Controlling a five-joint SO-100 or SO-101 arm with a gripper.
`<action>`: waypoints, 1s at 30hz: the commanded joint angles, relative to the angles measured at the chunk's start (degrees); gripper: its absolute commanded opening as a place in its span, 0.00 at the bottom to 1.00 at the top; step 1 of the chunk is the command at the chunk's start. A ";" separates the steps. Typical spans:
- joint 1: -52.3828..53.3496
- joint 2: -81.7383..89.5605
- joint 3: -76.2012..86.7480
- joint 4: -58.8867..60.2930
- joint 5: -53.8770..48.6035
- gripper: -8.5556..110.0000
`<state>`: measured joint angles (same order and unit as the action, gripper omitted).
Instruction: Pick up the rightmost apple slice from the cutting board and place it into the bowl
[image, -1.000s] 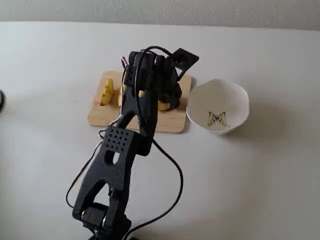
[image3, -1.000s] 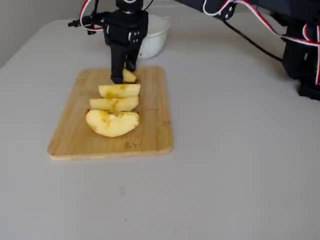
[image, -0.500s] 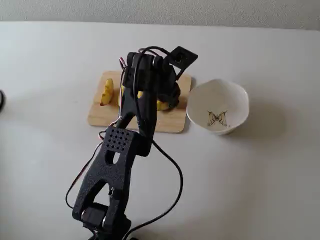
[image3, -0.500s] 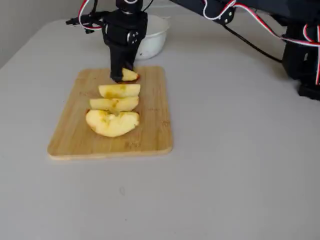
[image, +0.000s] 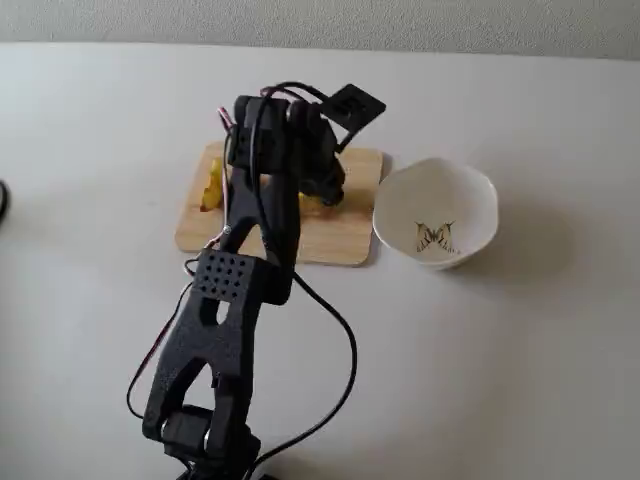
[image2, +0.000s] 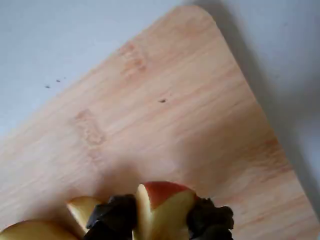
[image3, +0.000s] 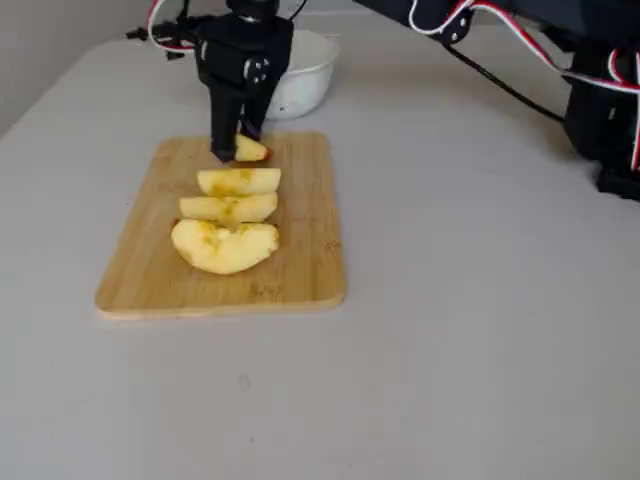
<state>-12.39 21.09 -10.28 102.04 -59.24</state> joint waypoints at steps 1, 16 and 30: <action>0.97 11.16 -1.67 1.14 3.16 0.07; 18.81 20.74 -1.76 -0.70 8.70 0.07; 26.37 14.24 -1.76 0.35 6.15 0.11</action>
<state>12.74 34.28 -10.28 101.78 -52.12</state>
